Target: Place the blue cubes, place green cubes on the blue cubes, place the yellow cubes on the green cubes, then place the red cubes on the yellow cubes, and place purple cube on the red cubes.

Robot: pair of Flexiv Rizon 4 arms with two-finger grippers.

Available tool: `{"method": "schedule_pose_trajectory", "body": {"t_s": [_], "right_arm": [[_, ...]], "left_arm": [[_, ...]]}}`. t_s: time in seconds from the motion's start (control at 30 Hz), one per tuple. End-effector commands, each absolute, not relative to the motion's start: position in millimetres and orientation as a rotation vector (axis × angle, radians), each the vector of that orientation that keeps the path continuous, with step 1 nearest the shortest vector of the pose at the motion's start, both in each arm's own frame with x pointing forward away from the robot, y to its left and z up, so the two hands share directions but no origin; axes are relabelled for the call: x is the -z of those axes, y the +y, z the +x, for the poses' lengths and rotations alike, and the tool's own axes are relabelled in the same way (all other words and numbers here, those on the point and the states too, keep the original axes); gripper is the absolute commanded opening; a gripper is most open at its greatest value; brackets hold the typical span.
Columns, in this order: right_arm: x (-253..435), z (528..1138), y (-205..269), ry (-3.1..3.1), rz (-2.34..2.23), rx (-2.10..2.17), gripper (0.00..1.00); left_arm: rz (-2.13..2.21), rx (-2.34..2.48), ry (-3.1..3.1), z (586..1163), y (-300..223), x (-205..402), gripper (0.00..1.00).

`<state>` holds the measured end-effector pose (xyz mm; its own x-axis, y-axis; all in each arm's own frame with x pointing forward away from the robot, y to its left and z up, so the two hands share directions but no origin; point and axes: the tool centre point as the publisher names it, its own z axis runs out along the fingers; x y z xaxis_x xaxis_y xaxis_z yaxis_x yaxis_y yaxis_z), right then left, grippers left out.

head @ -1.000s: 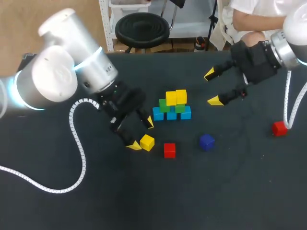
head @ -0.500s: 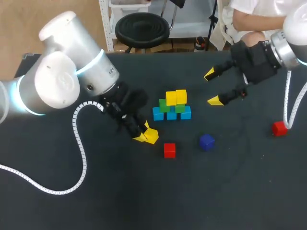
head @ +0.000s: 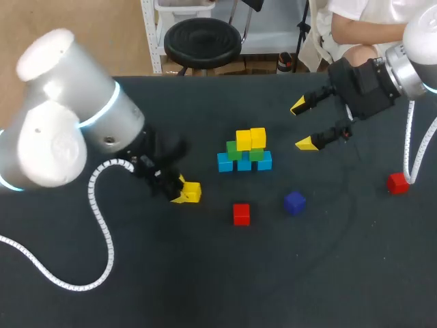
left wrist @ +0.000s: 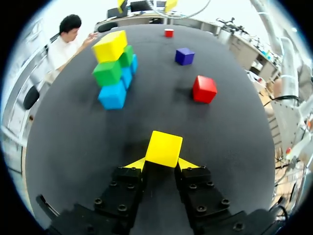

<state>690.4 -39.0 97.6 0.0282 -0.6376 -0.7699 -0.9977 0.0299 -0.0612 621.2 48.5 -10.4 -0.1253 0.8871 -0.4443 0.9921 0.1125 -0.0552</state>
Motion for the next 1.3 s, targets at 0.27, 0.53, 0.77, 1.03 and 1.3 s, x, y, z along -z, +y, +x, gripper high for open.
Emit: {"method": "schedule_pose_trajectory", "body": {"t_s": [0.27,0.53,0.77,1.03,1.3], "right_arm": [[-97,690,-39,1.675,-1.674,-0.726,1.00],[-97,690,-39,1.675,-1.674,-0.726,1.00],[-97,690,-39,1.675,-1.674,-0.726,1.00],[-97,690,-39,1.675,-1.674,-0.726,1.00],[-97,690,-39,1.675,-1.674,-0.726,1.00]], "left_arm": [[1.694,0.230,2.107,610,62,-14,0.00],[1.710,0.245,2.153,609,55,6,0.15],[1.699,0.361,2.112,612,54,0,1.00],[1.759,0.452,2.037,619,52,-8,1.00],[1.818,0.582,2.023,620,50,3,1.00]]}}
